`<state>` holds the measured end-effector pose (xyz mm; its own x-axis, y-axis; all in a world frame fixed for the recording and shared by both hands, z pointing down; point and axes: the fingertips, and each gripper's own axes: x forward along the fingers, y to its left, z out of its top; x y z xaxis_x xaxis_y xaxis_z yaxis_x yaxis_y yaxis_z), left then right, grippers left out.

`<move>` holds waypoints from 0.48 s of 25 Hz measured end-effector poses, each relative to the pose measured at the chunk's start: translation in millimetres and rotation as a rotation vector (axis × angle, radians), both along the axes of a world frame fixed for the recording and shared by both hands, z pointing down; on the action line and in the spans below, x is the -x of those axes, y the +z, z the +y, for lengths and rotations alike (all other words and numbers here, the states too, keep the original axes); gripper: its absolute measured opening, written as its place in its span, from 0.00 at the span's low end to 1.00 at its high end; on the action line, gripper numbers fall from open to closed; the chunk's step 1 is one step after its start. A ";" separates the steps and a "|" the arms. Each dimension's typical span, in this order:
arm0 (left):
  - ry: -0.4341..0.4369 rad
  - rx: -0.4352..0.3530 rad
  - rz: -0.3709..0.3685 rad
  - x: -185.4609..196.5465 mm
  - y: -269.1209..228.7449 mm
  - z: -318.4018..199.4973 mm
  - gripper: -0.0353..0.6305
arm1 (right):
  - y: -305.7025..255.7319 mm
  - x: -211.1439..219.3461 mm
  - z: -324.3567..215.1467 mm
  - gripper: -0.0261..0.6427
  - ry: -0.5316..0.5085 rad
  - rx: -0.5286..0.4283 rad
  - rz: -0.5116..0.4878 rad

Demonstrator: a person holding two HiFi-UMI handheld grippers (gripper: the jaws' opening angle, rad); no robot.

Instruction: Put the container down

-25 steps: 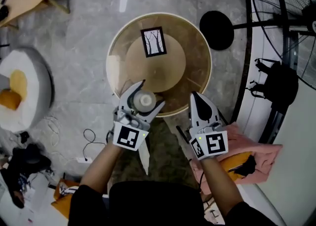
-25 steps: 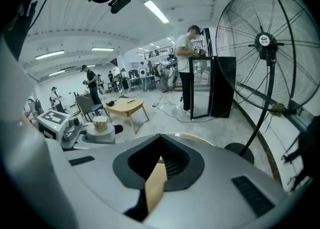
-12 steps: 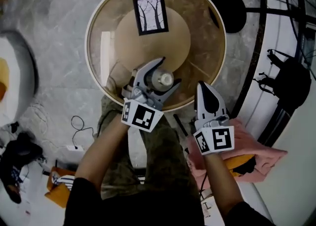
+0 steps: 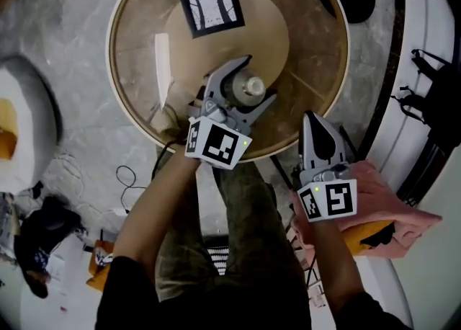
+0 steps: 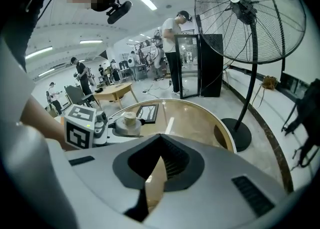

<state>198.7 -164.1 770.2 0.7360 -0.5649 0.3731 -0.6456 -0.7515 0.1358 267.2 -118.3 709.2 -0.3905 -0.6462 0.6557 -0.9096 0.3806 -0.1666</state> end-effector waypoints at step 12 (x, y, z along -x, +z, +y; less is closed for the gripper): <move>-0.023 0.034 -0.057 -23.8 30.2 -17.4 0.58 | 1.3 -18.7 -2.6 0.07 -0.018 0.007 -0.021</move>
<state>222.5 -181.5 800.4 0.6998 -0.5677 0.4337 -0.6702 -0.7318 0.1236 286.0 -120.9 710.5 -0.4160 -0.6343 0.6517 -0.8987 0.3961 -0.1881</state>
